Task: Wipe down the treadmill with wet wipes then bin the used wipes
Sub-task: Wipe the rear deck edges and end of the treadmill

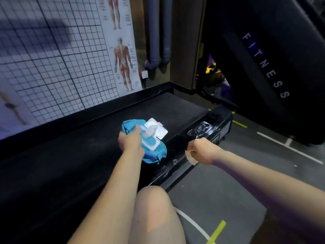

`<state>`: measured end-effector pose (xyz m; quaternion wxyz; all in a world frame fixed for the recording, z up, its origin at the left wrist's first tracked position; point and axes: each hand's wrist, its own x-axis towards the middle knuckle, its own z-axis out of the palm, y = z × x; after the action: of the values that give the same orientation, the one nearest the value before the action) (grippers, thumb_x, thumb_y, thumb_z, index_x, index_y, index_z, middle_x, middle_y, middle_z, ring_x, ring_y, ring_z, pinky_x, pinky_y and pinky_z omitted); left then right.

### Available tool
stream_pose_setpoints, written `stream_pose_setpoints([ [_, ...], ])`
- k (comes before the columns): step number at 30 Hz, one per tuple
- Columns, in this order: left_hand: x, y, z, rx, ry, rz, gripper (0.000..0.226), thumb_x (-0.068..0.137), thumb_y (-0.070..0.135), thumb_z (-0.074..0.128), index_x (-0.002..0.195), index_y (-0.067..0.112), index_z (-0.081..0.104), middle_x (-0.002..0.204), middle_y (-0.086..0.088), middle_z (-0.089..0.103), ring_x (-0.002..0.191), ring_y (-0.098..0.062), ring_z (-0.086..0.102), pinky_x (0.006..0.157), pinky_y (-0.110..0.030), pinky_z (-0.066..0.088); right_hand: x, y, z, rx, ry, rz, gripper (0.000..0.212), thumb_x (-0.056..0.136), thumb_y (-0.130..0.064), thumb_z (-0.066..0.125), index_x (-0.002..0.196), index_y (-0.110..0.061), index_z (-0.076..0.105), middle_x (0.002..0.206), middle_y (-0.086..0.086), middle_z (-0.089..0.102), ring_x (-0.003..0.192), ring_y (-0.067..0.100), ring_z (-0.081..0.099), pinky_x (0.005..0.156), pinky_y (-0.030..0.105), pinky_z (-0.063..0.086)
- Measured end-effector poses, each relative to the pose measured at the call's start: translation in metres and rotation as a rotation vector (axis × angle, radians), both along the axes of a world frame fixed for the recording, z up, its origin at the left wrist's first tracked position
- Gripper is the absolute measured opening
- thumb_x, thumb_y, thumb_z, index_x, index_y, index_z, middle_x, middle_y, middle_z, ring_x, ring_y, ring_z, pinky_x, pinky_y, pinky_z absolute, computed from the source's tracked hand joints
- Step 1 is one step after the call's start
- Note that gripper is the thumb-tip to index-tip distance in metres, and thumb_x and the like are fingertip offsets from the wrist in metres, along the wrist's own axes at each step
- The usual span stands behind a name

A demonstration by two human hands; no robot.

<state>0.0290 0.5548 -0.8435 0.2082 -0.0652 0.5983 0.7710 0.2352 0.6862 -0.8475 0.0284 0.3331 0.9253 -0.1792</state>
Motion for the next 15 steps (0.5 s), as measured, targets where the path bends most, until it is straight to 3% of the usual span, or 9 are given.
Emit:
stream_pose_setpoints([
  [2,0.002,0.005,-0.013,0.035,-0.048,0.084,0.028,0.094,0.016,0.079,0.119,0.018,0.067,0.117,-0.006,0.073,0.098,-0.027,0.073,0.086,-0.046,0.063,0.005,0.007,-0.004,0.0,0.032,-0.01,0.023,0.088,-0.013,0.049,0.093,-0.018,0.071,0.091,0.001,0.072,0.087,0.022,0.067,0.076,0.029,0.055],
  [6,0.004,0.002,-0.025,0.145,-0.131,0.209,0.045,0.095,0.013,0.078,0.136,0.015,0.062,0.12,-0.005,0.069,0.099,-0.026,0.07,0.088,-0.047,0.061,0.024,0.013,-0.04,-0.024,0.055,-0.066,0.031,0.079,-0.004,0.045,0.081,-0.016,0.073,0.077,-0.007,0.07,0.074,0.016,0.066,0.056,0.01,0.044],
  [10,-0.001,-0.018,-0.018,0.099,-0.09,0.154,0.033,0.094,0.011,0.079,0.123,0.019,0.066,0.113,-0.004,0.073,0.088,-0.021,0.073,0.082,-0.046,0.062,0.02,0.009,-0.059,-0.056,0.088,-0.107,0.025,0.081,-0.007,0.049,0.088,-0.012,0.073,0.083,0.002,0.072,0.079,0.021,0.066,0.069,0.029,0.054],
  [13,-0.013,-0.037,-0.018,0.037,0.03,0.124,0.021,0.093,0.012,0.08,0.109,0.02,0.071,0.105,-0.002,0.077,0.085,-0.018,0.075,0.076,-0.04,0.063,0.009,0.004,-0.05,-0.029,0.123,-0.105,0.026,0.085,-0.012,0.048,0.09,-0.015,0.073,0.085,0.001,0.071,0.08,0.02,0.064,0.07,0.028,0.05],
  [15,-0.018,-0.05,-0.017,-0.028,0.102,0.098,0.015,0.091,0.014,0.082,0.097,0.023,0.071,0.103,-0.003,0.078,0.088,-0.021,0.077,0.078,-0.042,0.064,0.005,0.0,-0.041,-0.01,0.0,0.016,0.03,0.079,-0.02,0.043,0.079,-0.012,0.072,0.079,0.006,0.071,0.076,0.025,0.067,0.069,0.03,0.054],
])
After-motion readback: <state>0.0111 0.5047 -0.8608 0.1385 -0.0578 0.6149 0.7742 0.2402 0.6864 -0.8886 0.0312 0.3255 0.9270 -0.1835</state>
